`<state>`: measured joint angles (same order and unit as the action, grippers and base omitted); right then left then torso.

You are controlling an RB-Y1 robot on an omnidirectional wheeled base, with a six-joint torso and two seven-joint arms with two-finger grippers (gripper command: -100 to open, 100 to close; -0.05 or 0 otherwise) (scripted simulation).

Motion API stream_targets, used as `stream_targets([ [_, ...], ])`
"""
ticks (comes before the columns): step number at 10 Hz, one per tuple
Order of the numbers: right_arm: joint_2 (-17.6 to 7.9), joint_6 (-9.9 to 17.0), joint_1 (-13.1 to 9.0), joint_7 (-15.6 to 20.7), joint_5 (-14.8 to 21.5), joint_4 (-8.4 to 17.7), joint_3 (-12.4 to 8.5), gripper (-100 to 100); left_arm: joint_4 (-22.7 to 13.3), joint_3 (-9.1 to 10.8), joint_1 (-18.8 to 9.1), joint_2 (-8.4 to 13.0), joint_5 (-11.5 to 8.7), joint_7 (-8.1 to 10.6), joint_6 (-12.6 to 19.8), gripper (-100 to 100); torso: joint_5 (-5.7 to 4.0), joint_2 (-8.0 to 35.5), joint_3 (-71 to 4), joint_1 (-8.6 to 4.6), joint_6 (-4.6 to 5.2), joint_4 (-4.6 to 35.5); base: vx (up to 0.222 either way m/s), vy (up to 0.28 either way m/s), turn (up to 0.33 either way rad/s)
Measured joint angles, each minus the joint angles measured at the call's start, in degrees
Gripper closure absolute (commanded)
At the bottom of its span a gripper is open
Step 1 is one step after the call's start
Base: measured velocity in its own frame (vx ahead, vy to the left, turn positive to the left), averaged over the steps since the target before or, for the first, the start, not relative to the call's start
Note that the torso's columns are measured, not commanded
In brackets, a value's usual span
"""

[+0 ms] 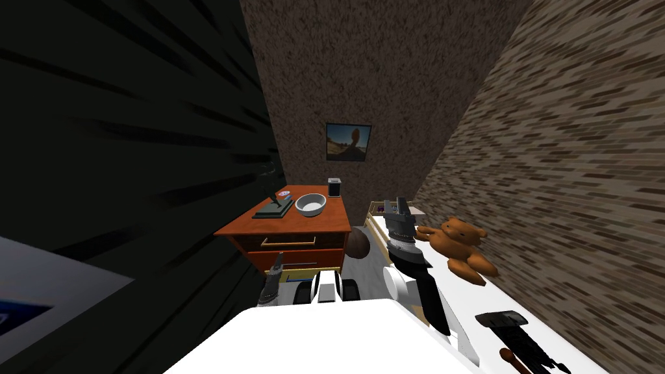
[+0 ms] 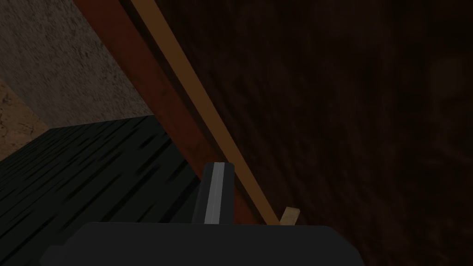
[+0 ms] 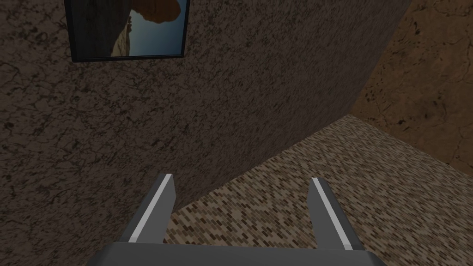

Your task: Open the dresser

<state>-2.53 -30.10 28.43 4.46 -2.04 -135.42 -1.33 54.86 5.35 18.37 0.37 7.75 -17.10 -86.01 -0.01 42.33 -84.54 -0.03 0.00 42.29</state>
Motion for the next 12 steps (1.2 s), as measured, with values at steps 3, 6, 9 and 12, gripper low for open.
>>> stream_targets([
  [3, 0.0, 0.0, 0.0, 0.0, 0.0, 0.0, 0.0, 0, -2.5, -0.16, 0.9, -0.6, 0.3, -0.76, -3.3, 100, 0.01, 0.0, 0.0, 0.02, 0.00, 0.0, 0.029, 0.017, -0.012],
  [6, 0.0, 0.0, 0.0, 0.0, 0.0, 0.0, 0.0, 0, -2.6, -0.25, 1.7, 0.5, 0.4, -0.82, -4.2, -100, 0.00, 0.0, 0.0, 0.02, 0.00, 0.0, 0.004, 0.003, 0.000],
  [9, 0.0, 0.0, 0.0, 0.0, 0.0, 0.0, 0.0, 0, -2.6, -0.16, 1.2, 4.9, 0.3, -0.70, -3.4, -100, 0.01, 0.0, 0.0, 0.04, 0.00, 0.0, -0.006, 0.008, 0.002],
  [12, 0.0, 0.0, 0.0, 0.0, 0.0, 0.0, 0.0, 0, -1.3, -0.07, 1.0, 8.3, 0.1, -0.10, -1.6, -100, 0.02, 0.0, 0.0, 0.06, 0.00, 0.0, -0.018, 0.025, 0.010],
])
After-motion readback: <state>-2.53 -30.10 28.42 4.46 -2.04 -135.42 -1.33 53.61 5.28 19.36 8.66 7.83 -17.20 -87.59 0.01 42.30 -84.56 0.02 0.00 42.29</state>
